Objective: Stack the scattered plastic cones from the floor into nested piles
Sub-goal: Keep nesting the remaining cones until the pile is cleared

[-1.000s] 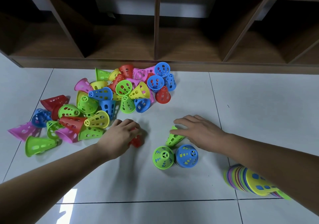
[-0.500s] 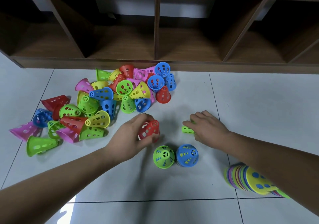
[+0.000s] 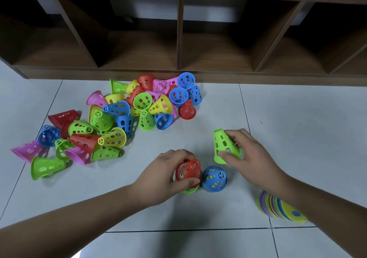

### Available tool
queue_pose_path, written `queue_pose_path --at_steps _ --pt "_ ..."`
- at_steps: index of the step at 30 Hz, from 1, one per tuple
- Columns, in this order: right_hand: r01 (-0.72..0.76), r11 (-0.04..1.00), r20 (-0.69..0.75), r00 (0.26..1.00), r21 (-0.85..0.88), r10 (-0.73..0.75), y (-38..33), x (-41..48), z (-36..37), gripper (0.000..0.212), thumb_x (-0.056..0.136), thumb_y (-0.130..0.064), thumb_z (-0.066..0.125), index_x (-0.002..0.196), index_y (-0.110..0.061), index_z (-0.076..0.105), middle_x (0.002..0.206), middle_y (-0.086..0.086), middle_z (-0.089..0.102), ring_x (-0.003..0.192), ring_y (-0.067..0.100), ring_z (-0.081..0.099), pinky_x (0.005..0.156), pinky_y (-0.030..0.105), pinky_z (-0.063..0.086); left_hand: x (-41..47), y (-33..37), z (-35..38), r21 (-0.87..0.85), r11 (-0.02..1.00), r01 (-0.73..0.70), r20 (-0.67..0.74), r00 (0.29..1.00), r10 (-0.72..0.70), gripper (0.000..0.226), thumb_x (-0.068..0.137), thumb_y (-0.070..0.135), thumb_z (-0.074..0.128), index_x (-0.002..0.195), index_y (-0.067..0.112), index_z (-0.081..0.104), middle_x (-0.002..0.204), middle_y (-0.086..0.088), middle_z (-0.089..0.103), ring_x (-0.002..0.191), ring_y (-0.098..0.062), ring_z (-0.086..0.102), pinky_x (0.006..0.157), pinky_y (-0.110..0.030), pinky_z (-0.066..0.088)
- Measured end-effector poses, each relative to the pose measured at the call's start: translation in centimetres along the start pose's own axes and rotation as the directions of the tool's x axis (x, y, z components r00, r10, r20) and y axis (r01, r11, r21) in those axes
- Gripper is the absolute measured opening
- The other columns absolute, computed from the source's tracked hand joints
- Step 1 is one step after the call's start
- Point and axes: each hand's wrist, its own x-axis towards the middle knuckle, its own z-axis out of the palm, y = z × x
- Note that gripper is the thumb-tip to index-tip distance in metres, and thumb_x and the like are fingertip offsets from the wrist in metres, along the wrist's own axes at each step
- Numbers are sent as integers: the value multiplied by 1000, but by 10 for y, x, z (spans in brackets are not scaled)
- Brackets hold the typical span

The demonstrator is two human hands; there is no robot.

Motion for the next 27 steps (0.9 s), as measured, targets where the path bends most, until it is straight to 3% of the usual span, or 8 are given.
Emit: queue_pose_path --at_steps 4,8,16,22,27 --pt "-23 999 23 999 24 23 -4 -36 17 41 90 -24 79 122 -37 57 122 -17 58 117 9 61 97 30 49 -2 -10 9 51 999 10 57 998 -13 48 86 66 70 124 39 57 119 21 64 108 -3 60 96 -28 49" --pt "-46 987 131 989 -155 66 14 -54 32 40 81 -35 73 111 -42 48 118 -20 53 107 9 60 90 43 54 -5 -21 21 129 991 23 93 995 -35 48 85 63 68 123 36 57 115 18 65 105 -7 60 93 -34 52" --pt "146 904 218 974 -402 -61 20 -36 46 48 91 -44 73 131 -40 47 123 -16 47 117 14 55 86 39 54 9 -22 19 239 970 52 13 998 -57 43 88 59 74 118 34 57 107 10 68 97 -16 63 80 -36 55" --pt "145 890 188 980 -433 -68 8 20 55 51 85 -40 77 127 -32 50 116 -7 53 112 24 59 84 44 55 34 -41 -7 280 953 113 -57 993 -101 43 88 58 73 115 32 53 105 6 67 95 -23 65 75 -42 55" --pt "112 894 168 985 -434 -42 -9 63 63 51 86 -33 79 128 -25 51 116 1 58 109 30 60 85 44 54 45 -49 -28 297 937 185 -124 980 -154 42 89 53 76 114 29 52 105 4 68 91 -25 65 70 -39 53"
